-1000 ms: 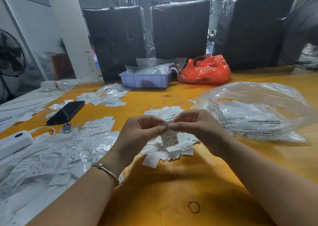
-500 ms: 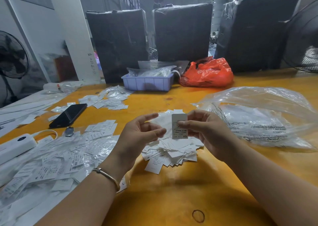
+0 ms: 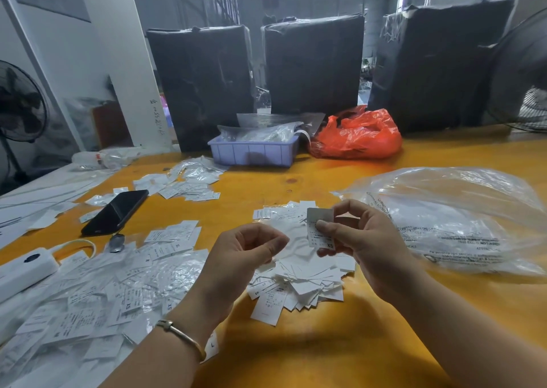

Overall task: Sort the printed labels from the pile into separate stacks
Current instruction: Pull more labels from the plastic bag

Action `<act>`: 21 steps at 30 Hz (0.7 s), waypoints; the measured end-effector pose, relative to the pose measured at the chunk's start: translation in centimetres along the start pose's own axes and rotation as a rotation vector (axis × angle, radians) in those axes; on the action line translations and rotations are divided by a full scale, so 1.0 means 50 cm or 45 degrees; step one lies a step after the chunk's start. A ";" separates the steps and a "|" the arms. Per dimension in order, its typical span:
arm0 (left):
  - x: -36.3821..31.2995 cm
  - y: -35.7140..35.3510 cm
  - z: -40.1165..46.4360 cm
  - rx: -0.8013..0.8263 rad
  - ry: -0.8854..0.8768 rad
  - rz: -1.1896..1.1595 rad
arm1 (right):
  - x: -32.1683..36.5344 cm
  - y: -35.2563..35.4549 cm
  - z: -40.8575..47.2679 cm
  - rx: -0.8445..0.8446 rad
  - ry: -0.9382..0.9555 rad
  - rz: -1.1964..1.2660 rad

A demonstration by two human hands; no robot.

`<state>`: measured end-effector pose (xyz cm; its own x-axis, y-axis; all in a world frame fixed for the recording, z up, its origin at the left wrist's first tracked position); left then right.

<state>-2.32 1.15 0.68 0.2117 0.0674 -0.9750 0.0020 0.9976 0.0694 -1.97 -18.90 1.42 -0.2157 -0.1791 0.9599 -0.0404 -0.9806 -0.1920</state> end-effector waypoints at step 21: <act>-0.007 -0.008 0.002 0.084 0.001 -0.079 | -0.001 -0.011 -0.007 -0.040 0.120 -0.081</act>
<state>-2.30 0.73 1.03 0.2081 0.0058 -0.9781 0.0794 0.9966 0.0228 -2.28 -18.33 1.41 -0.3027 -0.1067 0.9471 -0.0874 -0.9864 -0.1391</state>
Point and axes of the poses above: each hand's wrist, its own z-axis towards the middle knuckle, its own y-axis out of the back of the hand, x = y × z, the point moved 1 cm from there along z, towards the middle knuckle, and after that the axes turned 8 degrees about -x, right-handed, at the moved point
